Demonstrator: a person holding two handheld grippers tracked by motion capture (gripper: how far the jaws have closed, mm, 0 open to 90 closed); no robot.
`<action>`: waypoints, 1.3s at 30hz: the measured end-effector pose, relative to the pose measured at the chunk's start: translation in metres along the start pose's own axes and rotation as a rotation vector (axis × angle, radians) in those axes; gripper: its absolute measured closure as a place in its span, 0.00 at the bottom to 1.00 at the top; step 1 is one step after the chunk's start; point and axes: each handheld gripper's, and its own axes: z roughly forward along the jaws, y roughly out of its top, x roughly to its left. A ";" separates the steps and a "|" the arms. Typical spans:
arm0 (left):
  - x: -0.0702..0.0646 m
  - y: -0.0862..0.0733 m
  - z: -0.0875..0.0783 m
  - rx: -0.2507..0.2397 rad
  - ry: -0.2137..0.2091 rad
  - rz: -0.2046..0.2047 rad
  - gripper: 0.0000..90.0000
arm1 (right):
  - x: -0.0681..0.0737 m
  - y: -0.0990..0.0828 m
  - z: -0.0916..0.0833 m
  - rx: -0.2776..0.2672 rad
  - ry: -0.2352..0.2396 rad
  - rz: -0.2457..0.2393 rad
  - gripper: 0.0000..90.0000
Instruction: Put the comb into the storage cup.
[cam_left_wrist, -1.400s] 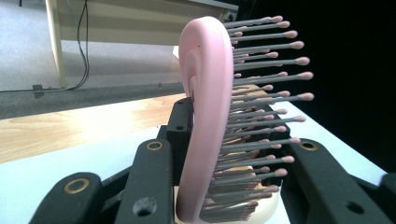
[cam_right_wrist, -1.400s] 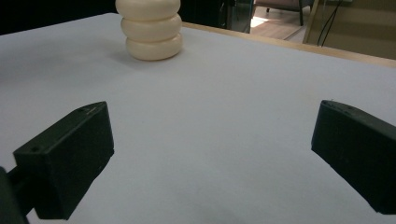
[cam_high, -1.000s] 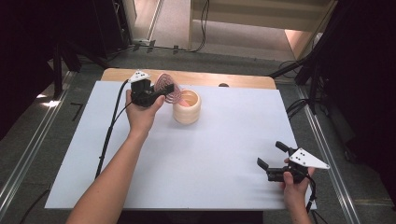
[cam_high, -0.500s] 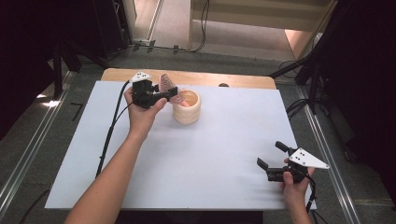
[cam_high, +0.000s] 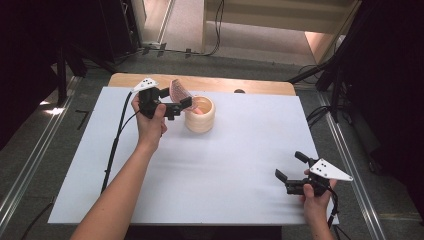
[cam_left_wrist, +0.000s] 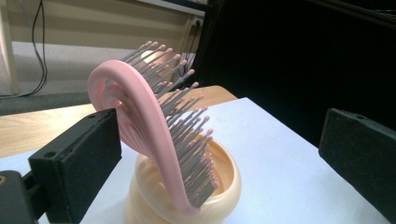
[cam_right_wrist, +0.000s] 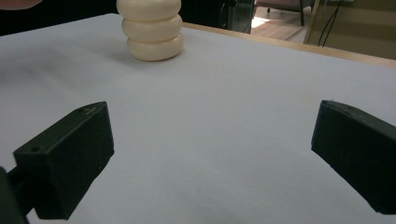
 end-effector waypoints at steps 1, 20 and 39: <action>0.000 -0.001 -0.001 -0.001 0.003 0.011 0.00 | 0.000 0.000 0.000 0.000 -0.001 0.000 0.00; -0.005 -0.013 -0.033 -0.002 0.005 0.068 0.00 | 0.001 0.000 0.001 0.008 -0.001 -0.004 0.00; -0.014 -0.030 -0.059 -0.007 -0.002 0.120 0.00 | 0.001 0.001 0.001 0.009 -0.004 -0.011 0.00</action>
